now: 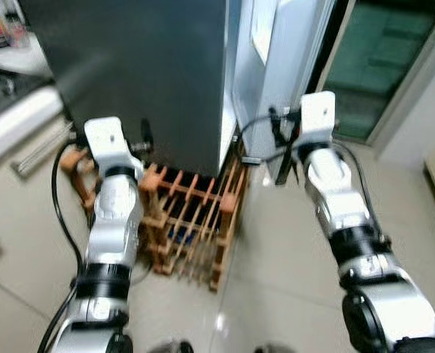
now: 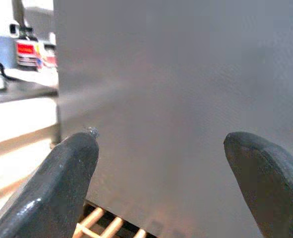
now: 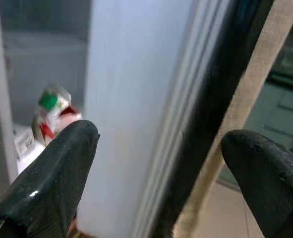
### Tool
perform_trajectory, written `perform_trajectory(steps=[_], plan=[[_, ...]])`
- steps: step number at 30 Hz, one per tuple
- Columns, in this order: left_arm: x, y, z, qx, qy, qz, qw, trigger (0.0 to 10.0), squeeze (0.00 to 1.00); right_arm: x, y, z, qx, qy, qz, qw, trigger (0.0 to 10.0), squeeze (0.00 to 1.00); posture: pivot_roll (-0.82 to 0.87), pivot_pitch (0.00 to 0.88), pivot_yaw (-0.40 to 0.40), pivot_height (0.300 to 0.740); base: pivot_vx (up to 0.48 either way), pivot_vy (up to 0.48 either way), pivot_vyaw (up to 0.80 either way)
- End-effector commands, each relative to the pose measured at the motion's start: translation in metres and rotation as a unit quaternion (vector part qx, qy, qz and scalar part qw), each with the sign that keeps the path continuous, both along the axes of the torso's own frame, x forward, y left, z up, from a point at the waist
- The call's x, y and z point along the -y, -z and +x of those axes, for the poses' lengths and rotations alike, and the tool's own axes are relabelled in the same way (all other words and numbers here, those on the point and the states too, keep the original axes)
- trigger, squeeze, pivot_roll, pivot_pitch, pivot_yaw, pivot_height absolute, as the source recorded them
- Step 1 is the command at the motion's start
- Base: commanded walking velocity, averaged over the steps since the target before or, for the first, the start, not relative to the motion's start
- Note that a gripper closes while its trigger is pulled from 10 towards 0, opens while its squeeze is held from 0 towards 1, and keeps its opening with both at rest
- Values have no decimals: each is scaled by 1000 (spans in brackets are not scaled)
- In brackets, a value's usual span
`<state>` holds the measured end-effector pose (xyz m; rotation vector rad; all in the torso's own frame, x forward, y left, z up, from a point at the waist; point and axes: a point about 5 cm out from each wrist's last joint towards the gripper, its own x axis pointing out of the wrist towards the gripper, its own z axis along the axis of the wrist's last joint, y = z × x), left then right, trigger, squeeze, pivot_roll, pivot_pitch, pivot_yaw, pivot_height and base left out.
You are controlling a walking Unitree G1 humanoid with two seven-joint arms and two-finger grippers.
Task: Restocking fridge
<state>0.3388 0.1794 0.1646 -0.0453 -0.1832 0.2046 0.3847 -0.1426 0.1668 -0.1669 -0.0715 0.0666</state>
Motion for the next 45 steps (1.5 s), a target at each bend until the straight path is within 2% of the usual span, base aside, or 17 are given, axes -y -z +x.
perform_trajectory(steps=[1, 8, 10, 11, 13, 15, 18, 20, 21, 23, 24, 27, 28, 30, 33, 39, 45], plan=[[-7, -1, -4, -4, -15, 11, 1000, 10000, 0, 5, -10, 6, 14, 6, -6, 1000, 10000, 227, -28, 0, 4, 740, 0, 0, 0], [-11, -3, -9, -5, -15, 19, 1000, 10000, 0, 26, -12, 13, 14, 43, -28, 999, 10000, 227, -9, 13, 7, 740, 0, 0, 0], [-11, -4, -11, -6, -13, 20, 1000, 10000, 0, 52, -10, 10, 21, 88, -41, 995, 10000, 227, -18, 25, 16, 740, 0, 0, 0], [-11, -4, -11, -6, -13, 20, 1000, 10000, 0, 52, -10, 10, 21, 88, -41, 995, 10000, 227, -18, 25, 16, 740, 0, 0, 0], [-8, -3, -10, -13, -5, 20, 1000, 10000, 0, 86, -4, 0, 22, 136, -63, 988, 10000, 227, -48, 37, 26, 740, 0, 0, 0], [-7, -2, -9, -14, -2, 18, 1000, 10000, 0, 95, -2, -4, 22, 148, -68, 986, 10000, 231, -48, 37, 26, 740, 0, 0, 0], [1, -1, -7, -17, 10, 13, 1000, 10000, 0, 134, 10, -25, 18, 203, -107, 973, 10000, 231, -92, 42, 23, 740, 0, 0, 0], [5, -1, -6, -17, 16, 5, 1000, 10000, 0, 167, 20, -47, 5, 275, -141, 951, 10000, 239, -111, 40, 18, 740, 0, 0, 0], [5, -1, -6, -17, 16, 5, 1000, 10000, 0, 167, 20, -47, 5, 275, -141, 951, 10000, 239, -111, 40, 18, 740, 0, 0, 0], [8, -1, -5, -17, 19, 0, 1000, 10000, 0, 189, 28, -72, 1, 332, -154, 930, 10000, 247, -132, 37, 15, 740, 0, 0, 0], [10, 0, -4, -19, 21, -3, 1000, 10000, 0, 191, 32, -80, 2, 337, -153, 929, 10000, 251, -150, 34, 20, 740, 0, 0, 0], [13, 4, -3, -25, 22, -7, 999, 10000, 0, 175, 37, -85, 11, 303, -130, 944, 10000, 247, -161, 28, 24, 740, 0, 0, 0], [16, 6, -1, -30, 25, -8, 999, 10000, 0, 146, 37, -80, 28, 245, -74, 966, 10000, 227, -162, 12, 25, 740, 0, 0, 0], [17, 6, 1, -31, 27, -7, 999, 10000, 0, 120, 36, -71, 33, 199, -21, 979, 10000, 227, -160, 8, 25, 740, 0, 0, 0], [17, 6, 3, -29, 31, -5, 999, 10000, 0, 103, 35, -65, 33, 178, 17, 983, 10000, 227, -141, 0, 18, 740, 0, 0, 0], [15, 12, 6, -42, 45, 20, 998, 10000, 0, 50, 28, -40, 17, 102, 89, 991, 10000, 278, -92, 0, -4, 740, 0, 0, 506], [2, 18, -3, -40, 14, -22, 999, 10000, 0, 31, 14, -25, 21, 44, 101, 994, 10000, 302, -43, 0, -33, 740, 0, 0, 718]])
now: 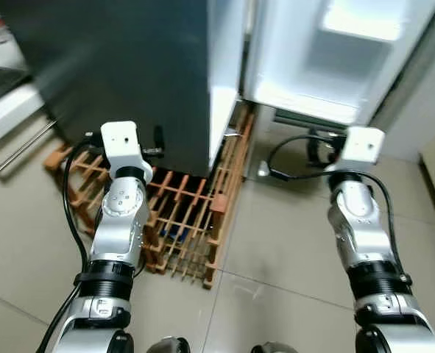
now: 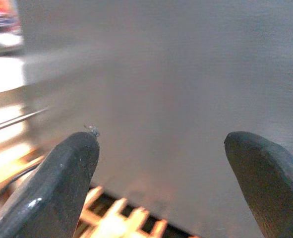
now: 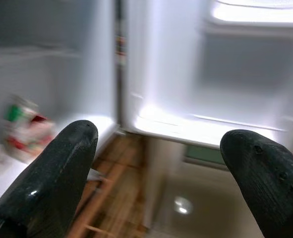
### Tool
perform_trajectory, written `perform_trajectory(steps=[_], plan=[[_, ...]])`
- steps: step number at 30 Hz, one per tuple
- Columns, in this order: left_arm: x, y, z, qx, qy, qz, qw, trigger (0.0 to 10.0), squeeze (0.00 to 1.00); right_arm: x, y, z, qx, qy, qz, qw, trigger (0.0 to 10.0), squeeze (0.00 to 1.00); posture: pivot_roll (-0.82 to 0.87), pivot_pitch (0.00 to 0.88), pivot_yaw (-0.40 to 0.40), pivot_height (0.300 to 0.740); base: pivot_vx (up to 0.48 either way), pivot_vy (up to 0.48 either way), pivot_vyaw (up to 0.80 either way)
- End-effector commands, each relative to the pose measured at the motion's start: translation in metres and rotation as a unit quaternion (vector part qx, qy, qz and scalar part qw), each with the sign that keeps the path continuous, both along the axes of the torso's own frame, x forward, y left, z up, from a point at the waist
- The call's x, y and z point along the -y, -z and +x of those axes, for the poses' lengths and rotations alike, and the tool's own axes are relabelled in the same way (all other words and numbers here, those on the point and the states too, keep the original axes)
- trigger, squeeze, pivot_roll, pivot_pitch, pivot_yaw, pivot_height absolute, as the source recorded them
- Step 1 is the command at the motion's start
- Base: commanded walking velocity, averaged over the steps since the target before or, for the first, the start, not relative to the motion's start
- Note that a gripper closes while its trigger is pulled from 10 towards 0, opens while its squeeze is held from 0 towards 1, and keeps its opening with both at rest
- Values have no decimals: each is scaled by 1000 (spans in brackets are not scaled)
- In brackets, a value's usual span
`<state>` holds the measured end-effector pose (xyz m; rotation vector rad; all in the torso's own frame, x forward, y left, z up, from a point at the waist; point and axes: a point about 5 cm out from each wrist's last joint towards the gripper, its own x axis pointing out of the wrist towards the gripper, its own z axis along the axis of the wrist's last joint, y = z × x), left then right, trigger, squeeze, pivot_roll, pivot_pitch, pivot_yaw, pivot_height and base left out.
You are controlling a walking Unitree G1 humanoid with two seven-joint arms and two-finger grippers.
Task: Restocking fridge
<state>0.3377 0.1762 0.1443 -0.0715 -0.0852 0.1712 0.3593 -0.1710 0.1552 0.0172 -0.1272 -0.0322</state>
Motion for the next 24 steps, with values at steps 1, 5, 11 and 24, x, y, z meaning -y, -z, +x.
perform_trajectory(steps=[1, 5, 11, 24], plan=[[-4, -5, -4, 19, -10, -7, 1000, 10000, 0, 0, 0, 3, -7, -6, 10, 1000, 10000, 322, -25, 0, -45, 740, 0, 0, 706], [-12, -11, -10, 45, -30, -5, 999, 10000, 0, -9, -7, 10, -4, -28, 16, 999, 10000, 345, -6, 0, -63, 740, 0, 0, 686], [-20, -15, -14, 63, -46, -19, 997, 10000, 0, -27, -17, 15, 9, -76, 17, 997, 10000, 357, -3, 0, -69, 740, 0, 216, 669], [-3, -26, -15, 90, -2, 38, 995, 10000, 0, -33, -9, 11, 0, -110, 20, 994, 10000, 388, -18, 0, -60, 740, -100, 160, 667]])
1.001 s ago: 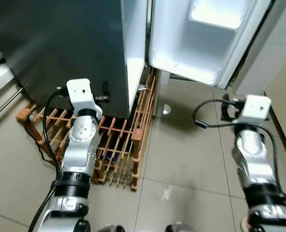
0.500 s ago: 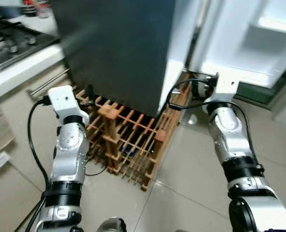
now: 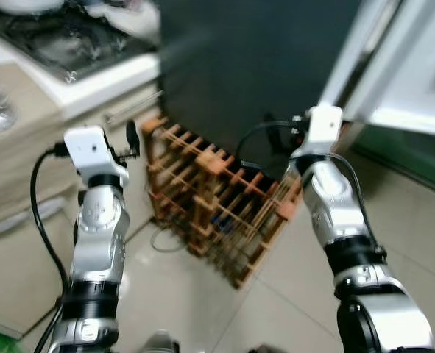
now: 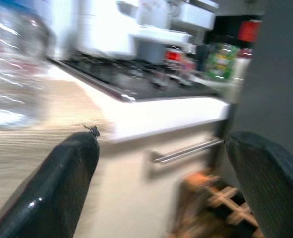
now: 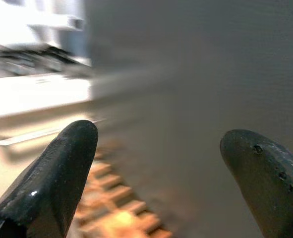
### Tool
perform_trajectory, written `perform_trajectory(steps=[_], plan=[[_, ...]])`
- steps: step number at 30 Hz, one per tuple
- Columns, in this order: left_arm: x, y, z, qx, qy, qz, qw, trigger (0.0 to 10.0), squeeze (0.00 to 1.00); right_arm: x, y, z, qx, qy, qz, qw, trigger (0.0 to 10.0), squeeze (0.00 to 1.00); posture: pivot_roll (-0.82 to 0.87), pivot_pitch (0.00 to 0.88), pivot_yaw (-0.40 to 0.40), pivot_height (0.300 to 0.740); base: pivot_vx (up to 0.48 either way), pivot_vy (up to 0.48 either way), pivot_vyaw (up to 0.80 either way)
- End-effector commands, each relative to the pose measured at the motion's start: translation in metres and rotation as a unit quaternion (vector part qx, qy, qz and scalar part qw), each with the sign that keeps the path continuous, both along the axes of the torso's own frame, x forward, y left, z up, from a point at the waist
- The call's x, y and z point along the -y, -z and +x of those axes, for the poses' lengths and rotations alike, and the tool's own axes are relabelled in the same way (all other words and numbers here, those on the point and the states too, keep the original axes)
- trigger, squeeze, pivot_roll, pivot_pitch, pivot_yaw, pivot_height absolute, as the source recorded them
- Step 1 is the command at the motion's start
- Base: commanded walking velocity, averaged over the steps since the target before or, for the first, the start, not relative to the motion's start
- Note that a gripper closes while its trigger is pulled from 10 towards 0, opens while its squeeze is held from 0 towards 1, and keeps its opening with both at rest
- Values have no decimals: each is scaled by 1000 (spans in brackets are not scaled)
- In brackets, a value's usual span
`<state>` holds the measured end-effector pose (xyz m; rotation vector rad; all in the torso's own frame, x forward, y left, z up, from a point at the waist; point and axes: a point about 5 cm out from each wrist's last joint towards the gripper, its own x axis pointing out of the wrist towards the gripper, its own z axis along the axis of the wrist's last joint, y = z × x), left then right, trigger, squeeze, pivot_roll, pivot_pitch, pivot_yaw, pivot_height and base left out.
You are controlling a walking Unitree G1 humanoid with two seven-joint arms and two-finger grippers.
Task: Restocking fridge
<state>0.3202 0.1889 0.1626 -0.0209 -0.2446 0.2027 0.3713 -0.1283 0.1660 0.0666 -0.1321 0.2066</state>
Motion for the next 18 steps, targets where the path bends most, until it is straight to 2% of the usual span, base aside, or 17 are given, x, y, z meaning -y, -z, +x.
perform_trajectory(steps=[1, 2, 4, 5, 10, 12, 18], plan=[[14, -10, 2, 20, 24, 20, 999, 10000, 0, 9, 3, -1, -5, 9, 3, 1000, 10000, 384, -18, 0, -60, 740, 0, 0, 669], [14, -10, 2, 20, 24, 20, 999, 10000, 0, 9, 3, -1, -5, 9, 3, 1000, 10000, 384, -18, 0, -60, 740, 0, 0, 669], [17, -12, 2, 19, 16, 54, 998, 10000, 0, 10, 3, -1, -6, 6, 2, 1000, 10000, 400, -18, 0, -57, 740, 0, 0, 669], [17, -12, 2, 19, 16, 54, 998, 10000, 0, 10, 3, -1, -6, 6, 2, 1000, 10000, 400, -18, 0, -57, 740, 0, 0, 669], [20, -9, 4, 9, 13, 47, 999, 10000, 0, 12, 0, 3, -5, 8, 0, 1000, 10000, 424, -15, 0, -54, 740, 0, -480, 659], [26, -6, 5, 1, 13, 62, 998, 10000, 0, 10, 5, 2, -9, 10, -2, 1000, 10000, 424, -2, 0, -60, 740, 0, -480, 638], [36, -6, 7, -6, 15, 62, 998, 10000, 0, 5, 8, 1, -17, -2, -4, 1000, 10000, 439, 10, 0, -85, 740, 0, -480, 628]])
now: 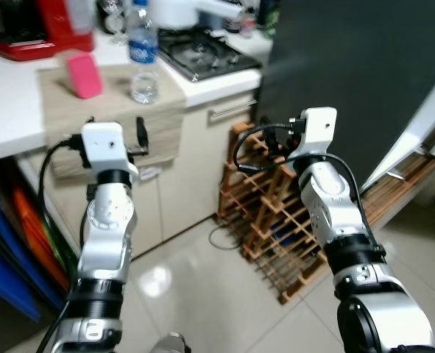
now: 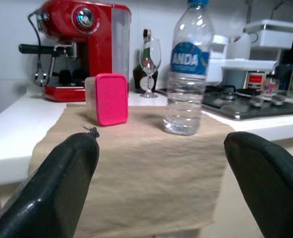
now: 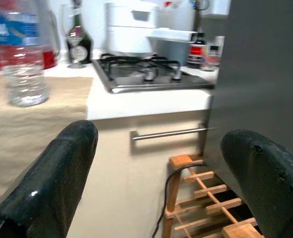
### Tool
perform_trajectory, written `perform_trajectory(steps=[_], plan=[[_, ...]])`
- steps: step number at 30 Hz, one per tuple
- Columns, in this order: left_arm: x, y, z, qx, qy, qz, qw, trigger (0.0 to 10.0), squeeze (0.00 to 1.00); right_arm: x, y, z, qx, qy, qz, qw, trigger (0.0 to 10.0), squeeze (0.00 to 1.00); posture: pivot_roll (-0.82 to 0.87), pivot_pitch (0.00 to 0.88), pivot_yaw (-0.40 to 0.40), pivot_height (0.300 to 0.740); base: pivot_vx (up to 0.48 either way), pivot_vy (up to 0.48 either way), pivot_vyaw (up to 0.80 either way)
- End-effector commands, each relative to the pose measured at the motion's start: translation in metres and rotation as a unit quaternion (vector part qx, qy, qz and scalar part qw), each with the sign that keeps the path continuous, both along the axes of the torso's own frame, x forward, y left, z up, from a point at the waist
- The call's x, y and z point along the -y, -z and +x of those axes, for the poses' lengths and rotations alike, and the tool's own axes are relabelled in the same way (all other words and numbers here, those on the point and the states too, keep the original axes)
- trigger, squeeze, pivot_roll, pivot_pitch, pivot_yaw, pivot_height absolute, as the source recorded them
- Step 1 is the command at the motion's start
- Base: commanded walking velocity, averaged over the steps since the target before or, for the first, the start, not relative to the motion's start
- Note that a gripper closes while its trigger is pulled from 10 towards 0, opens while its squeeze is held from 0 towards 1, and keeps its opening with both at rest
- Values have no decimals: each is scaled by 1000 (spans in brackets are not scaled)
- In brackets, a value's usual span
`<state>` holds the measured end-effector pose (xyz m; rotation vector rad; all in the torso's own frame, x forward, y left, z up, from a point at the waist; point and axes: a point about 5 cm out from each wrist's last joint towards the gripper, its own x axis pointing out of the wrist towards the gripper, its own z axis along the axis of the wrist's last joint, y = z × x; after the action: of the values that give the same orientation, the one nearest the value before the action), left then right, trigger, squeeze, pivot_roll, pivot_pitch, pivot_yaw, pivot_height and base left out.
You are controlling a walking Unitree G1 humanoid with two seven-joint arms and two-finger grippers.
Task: Restocking fridge
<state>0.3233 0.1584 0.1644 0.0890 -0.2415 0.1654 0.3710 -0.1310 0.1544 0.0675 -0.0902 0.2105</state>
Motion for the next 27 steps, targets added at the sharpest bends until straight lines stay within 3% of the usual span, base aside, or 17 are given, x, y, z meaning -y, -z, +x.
perform_trajectory(steps=[1, 9, 21, 24, 27], plan=[[6, -4, 4, -1, 3, 6, 1000, 10000, 0, 1, -2, 2, 2, -3, -4, 1000, 10000, 439, 10, 0, -85, 740, 0, -480, 619], [10, -3, 12, -11, 7, -4, 1000, 10000, 0, -9, -6, 4, 10, -17, -12, 1000, 10000, 471, 6, 0, -85, 740, 0, -390, 620], [12, -16, 23, 9, 11, 16, 1000, 10000, 0, -9, -9, 3, 24, -6, 8, 1000, 10000, 643, -28, 0, -50, 740, 0, 0, 599], [14, -15, 23, 8, 15, 18, 1000, 10000, 0, -9, -8, 1, 32, -9, -10, 999, 10000, 627, -33, 0, -46, 740, 0, 0, 556], [15, -15, 24, 8, 19, 22, 1000, 10000, 0, -9, -6, 1, 26, -6, -14, 1000, 10000, 675, -37, 0, -43, 740, 0, 0, 556]])
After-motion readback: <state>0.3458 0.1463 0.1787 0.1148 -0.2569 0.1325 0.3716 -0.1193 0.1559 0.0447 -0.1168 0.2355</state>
